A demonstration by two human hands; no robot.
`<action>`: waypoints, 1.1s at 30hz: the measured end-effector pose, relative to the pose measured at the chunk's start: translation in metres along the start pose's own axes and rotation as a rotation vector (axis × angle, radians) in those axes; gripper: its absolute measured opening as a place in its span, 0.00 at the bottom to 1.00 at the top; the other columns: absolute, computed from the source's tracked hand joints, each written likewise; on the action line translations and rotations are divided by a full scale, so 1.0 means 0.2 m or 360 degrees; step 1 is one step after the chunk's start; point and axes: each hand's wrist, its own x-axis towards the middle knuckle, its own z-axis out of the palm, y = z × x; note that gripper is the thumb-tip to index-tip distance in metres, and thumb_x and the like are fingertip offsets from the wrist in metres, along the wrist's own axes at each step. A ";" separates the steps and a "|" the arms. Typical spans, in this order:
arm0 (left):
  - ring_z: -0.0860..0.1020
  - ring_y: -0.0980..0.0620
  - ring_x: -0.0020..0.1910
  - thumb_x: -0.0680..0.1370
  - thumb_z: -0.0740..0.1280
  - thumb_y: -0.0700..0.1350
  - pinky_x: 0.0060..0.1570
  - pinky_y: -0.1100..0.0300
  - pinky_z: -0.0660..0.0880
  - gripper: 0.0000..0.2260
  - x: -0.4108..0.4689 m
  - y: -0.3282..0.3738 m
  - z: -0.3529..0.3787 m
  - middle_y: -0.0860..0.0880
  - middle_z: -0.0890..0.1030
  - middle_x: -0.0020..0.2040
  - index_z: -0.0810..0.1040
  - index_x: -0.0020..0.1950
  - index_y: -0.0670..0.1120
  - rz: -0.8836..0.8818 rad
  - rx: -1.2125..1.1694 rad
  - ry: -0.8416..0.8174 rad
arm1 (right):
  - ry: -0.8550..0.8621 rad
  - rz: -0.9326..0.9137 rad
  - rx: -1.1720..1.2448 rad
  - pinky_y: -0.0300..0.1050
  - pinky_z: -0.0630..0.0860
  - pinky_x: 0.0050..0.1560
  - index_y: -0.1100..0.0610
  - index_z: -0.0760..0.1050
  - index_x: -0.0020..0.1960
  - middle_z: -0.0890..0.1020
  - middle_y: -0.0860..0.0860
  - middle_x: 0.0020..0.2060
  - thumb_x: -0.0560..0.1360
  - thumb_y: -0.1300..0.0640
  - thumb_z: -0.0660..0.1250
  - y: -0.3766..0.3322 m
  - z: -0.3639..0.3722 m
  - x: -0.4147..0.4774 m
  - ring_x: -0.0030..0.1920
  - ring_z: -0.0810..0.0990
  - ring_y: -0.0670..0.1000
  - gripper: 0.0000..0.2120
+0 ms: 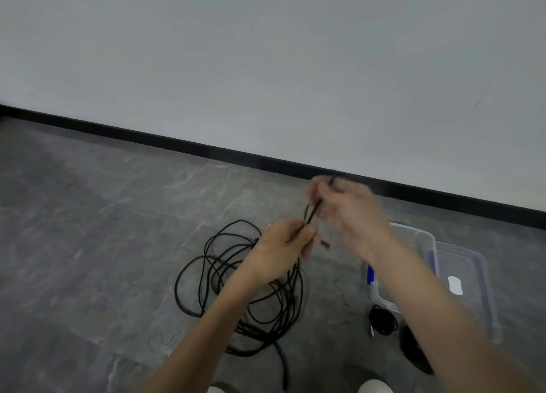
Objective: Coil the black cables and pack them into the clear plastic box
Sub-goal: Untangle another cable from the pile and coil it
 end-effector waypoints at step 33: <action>0.78 0.56 0.34 0.82 0.60 0.44 0.40 0.61 0.74 0.10 -0.03 0.07 -0.06 0.53 0.79 0.31 0.79 0.47 0.44 0.0151 -0.0001 0.0189 | -0.0321 -0.0044 -0.0326 0.48 0.77 0.49 0.65 0.78 0.52 0.84 0.50 0.38 0.80 0.63 0.60 -0.04 0.03 -0.04 0.42 0.79 0.53 0.09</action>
